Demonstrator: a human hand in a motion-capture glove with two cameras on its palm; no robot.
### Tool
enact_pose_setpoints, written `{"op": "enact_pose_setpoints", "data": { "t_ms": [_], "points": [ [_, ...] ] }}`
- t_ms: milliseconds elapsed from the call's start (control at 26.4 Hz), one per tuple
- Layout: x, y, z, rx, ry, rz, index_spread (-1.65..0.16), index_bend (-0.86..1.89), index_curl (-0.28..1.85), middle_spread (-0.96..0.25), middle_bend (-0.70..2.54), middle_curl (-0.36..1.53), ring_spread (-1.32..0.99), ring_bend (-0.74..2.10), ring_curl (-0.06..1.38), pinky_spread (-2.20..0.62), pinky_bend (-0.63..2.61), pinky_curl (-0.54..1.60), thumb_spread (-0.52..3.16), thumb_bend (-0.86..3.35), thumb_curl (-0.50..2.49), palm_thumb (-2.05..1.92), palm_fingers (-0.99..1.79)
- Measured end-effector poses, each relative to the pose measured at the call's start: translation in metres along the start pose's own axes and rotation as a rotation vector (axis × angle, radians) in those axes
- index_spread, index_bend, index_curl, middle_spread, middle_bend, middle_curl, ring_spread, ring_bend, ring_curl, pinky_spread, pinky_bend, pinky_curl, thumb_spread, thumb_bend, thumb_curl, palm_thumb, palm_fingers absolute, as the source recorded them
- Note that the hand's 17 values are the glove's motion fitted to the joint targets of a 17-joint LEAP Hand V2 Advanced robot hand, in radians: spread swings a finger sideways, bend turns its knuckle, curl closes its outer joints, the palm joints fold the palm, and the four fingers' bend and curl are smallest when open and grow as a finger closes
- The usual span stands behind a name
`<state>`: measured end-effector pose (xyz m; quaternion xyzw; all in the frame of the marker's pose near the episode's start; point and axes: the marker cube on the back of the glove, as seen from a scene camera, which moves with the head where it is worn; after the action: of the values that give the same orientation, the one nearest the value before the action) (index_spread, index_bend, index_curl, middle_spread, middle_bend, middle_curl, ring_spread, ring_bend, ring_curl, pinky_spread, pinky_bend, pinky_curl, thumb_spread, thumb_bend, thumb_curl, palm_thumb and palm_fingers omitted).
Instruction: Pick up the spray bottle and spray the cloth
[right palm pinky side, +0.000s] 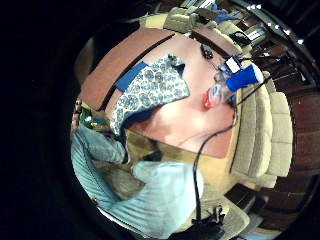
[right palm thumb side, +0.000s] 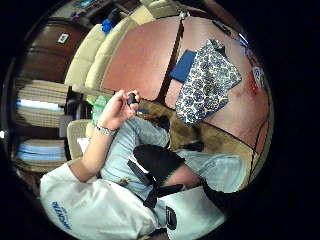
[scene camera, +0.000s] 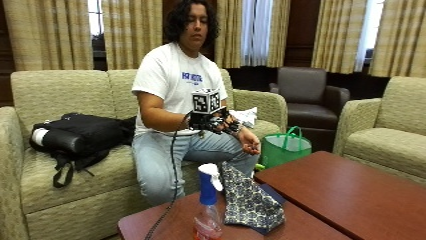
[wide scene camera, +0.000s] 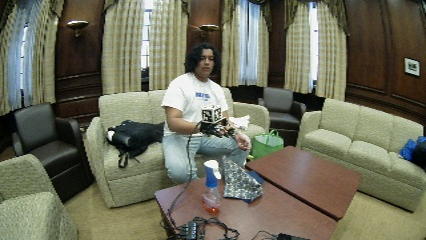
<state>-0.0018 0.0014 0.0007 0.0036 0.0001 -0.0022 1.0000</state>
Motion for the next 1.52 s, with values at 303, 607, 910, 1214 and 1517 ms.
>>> {"op": "enact_pose_setpoints", "data": {
  "t_ms": [303, 607, 910, 1214, 1517],
  "points": [
    [-0.001, 0.003, 0.0, -0.004, 0.01, -0.021, -0.39, 0.17, 0.14, -0.1, 0.25, 0.13, -0.08, 0.32, 0.13, 0.17, 0.31, 0.15, 0.65, 0.08, 0.14, 0.28, 0.35],
    [-0.001, 0.01, 0.002, 0.009, 0.004, 0.002, -0.44, 0.16, 0.18, -0.11, 0.24, 0.19, -0.1, 0.31, 0.16, 0.2, 0.3, 0.2, 0.79, 0.02, 0.19, 0.31, 0.34],
    [0.019, 0.019, 0.003, -0.008, -0.02, 0.042, -0.46, 0.16, 0.21, -0.11, 0.22, 0.23, -0.11, 0.31, 0.19, 0.21, 0.28, 0.23, 0.84, -0.02, 0.23, 0.32, 0.34],
    [0.037, 0.045, 0.019, -0.016, 0.015, 0.114, -0.47, 0.16, 0.23, -0.12, 0.21, 0.26, -0.11, 0.31, 0.21, 0.21, 0.27, 0.26, 0.86, -0.03, 0.26, 0.32, 0.34],
    [0.091, 0.045, 0.032, 0.003, -0.011, 0.26, -0.46, 0.07, 0.21, -0.11, 0.22, 0.28, -0.11, 0.34, 0.24, 0.21, 0.31, 0.29, 0.88, -0.03, 0.28, 0.33, 0.34]
  ]
}}
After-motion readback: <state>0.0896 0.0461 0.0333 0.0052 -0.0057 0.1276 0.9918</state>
